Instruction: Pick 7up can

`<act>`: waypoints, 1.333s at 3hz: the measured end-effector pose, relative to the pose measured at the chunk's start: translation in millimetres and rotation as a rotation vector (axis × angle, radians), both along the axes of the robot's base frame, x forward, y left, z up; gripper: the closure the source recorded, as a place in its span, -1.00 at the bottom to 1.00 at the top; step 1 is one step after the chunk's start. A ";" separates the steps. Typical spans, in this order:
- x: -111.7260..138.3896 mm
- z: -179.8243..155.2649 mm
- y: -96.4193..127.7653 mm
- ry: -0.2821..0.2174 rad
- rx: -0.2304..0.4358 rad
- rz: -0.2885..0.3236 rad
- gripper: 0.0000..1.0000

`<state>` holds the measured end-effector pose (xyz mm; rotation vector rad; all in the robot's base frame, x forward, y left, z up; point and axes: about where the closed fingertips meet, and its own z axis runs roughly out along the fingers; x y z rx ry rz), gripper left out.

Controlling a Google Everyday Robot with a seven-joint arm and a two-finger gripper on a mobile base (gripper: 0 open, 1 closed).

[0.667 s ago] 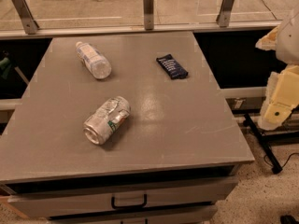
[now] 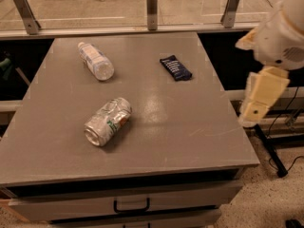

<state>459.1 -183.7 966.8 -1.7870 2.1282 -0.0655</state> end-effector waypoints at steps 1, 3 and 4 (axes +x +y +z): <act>39.8 -15.8 55.1 -0.037 0.062 0.185 -1.00; 49.9 -64.6 148.0 -0.002 0.134 0.605 -1.00; 24.3 -81.2 182.4 0.028 0.167 0.762 -1.00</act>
Offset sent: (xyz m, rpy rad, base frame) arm 0.0887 0.1633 -0.0726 0.1531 -0.0367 0.6905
